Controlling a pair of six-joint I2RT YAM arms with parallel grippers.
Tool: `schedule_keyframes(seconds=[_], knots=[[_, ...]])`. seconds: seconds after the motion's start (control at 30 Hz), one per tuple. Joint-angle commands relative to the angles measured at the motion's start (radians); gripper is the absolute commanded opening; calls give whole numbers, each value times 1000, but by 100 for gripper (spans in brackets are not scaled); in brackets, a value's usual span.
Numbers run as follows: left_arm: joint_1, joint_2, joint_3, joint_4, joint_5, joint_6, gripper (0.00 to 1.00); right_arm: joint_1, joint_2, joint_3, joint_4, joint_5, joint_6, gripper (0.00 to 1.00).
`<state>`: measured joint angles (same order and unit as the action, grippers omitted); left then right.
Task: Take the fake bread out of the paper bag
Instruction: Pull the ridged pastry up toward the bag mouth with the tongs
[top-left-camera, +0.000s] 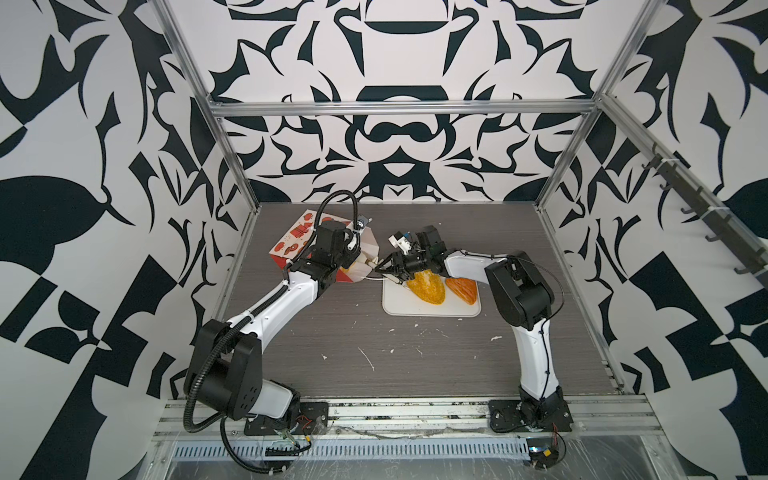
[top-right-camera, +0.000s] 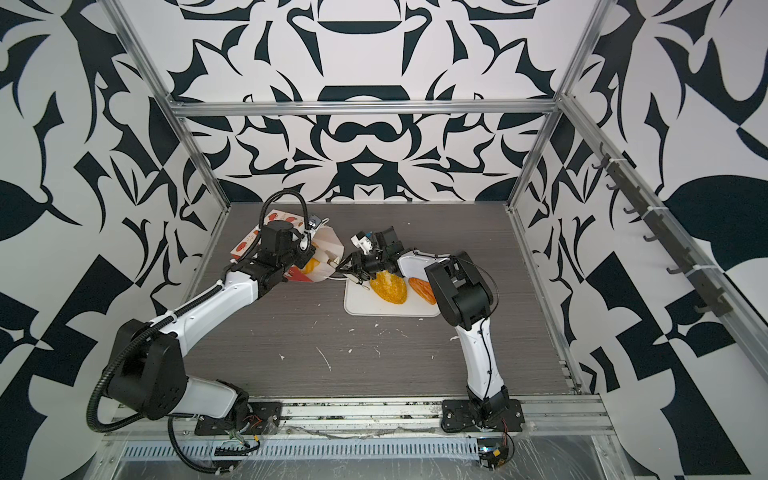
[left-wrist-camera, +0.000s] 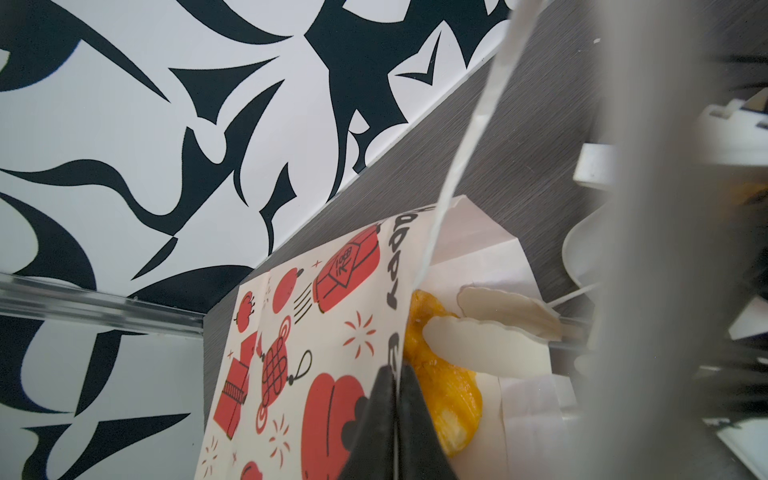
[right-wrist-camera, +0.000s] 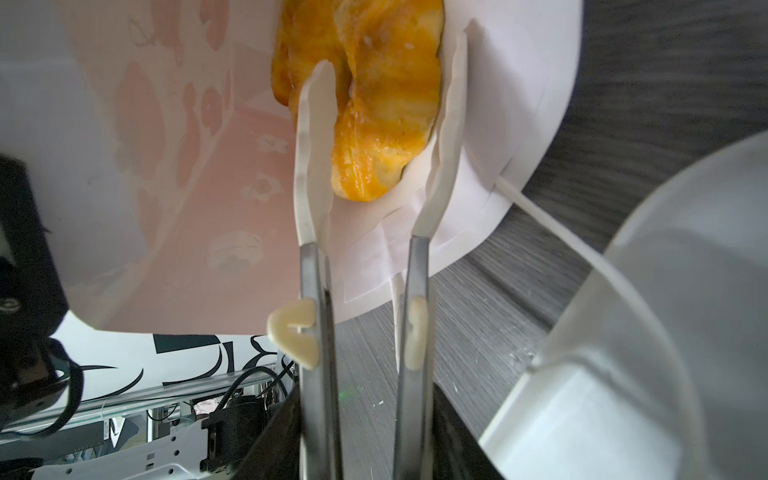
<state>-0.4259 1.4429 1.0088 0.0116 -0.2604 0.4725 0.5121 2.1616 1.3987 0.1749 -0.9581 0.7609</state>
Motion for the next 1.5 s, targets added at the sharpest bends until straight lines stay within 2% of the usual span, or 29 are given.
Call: schedule_keyframes(seconds=[0.0, 0.17, 0.33, 0.43, 0.7, 1.0, 1.07, 1.27, 1.47], knots=[[-3, -19, 2, 25, 15, 2, 7, -2, -4, 45, 37, -59, 10, 46], [-6, -16, 2, 28, 15, 3, 7, 4, 3, 83, -22, -69, -29, 46], [-6, -16, 3, 28, 16, 1, 7, 17, 9, 161, -231, -38, -171, 46], [-6, -14, -1, 31, 15, 0, 7, 24, 14, 192, -304, -18, -215, 46], [-6, -10, -1, 34, 16, 0, 7, 43, 39, 250, -376, -16, -251, 46], [-7, -21, -7, 37, 12, 1, 7, 49, 67, 272, -311, -74, -194, 45], [-7, -20, -9, 39, 12, 0, 7, 49, 73, 278, -307, -77, -189, 43], [-6, -20, -10, 44, 10, 0, 7, 50, 82, 295, -303, -77, -178, 26], [-5, -21, -17, 47, 6, -1, 7, 51, 58, 281, -300, -76, -186, 16]])
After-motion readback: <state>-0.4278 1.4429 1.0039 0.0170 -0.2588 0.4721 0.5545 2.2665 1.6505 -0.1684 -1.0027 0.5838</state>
